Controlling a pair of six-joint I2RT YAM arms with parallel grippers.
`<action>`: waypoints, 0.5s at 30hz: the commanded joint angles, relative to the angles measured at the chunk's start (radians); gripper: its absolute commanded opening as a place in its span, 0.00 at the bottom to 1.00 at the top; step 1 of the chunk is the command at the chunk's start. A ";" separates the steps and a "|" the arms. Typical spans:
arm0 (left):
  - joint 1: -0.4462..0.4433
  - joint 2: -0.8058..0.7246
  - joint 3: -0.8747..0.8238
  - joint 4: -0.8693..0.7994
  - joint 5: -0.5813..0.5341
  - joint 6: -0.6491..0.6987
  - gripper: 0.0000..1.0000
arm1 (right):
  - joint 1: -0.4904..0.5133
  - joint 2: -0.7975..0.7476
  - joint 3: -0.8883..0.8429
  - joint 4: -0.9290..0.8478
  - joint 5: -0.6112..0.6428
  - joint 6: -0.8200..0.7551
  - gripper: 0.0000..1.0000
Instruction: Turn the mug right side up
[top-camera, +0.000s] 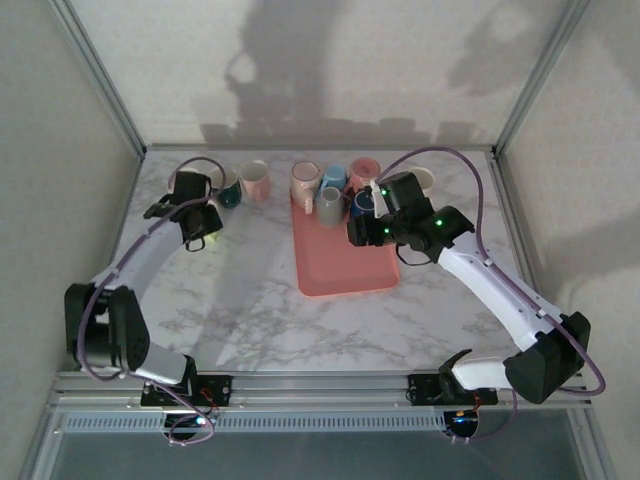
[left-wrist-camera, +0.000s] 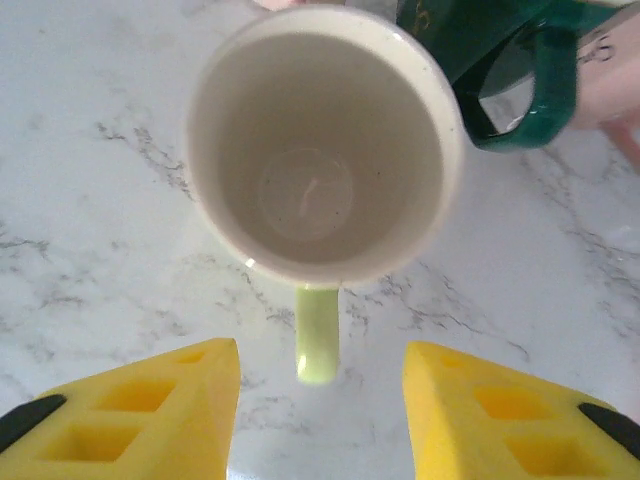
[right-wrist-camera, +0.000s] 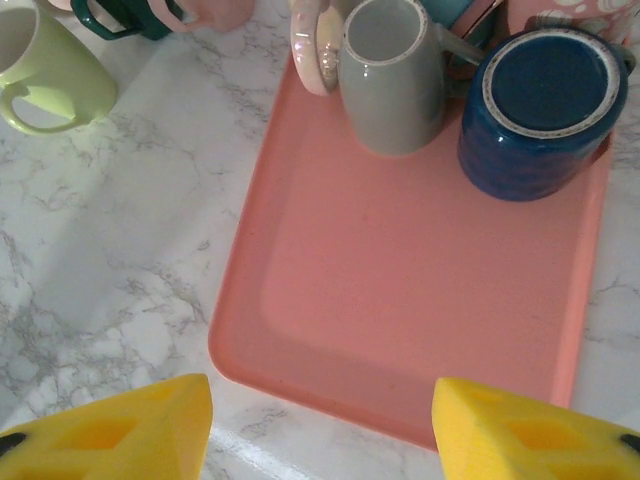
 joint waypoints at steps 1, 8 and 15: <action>0.009 -0.100 -0.048 -0.057 0.019 -0.023 0.48 | -0.009 -0.052 -0.002 -0.016 0.027 -0.002 0.61; 0.005 -0.164 -0.089 -0.080 0.050 -0.017 0.49 | -0.009 -0.058 -0.003 -0.021 0.012 0.015 0.61; 0.003 -0.183 -0.100 -0.069 0.080 -0.015 0.49 | -0.011 -0.040 -0.016 -0.007 -0.009 0.019 0.61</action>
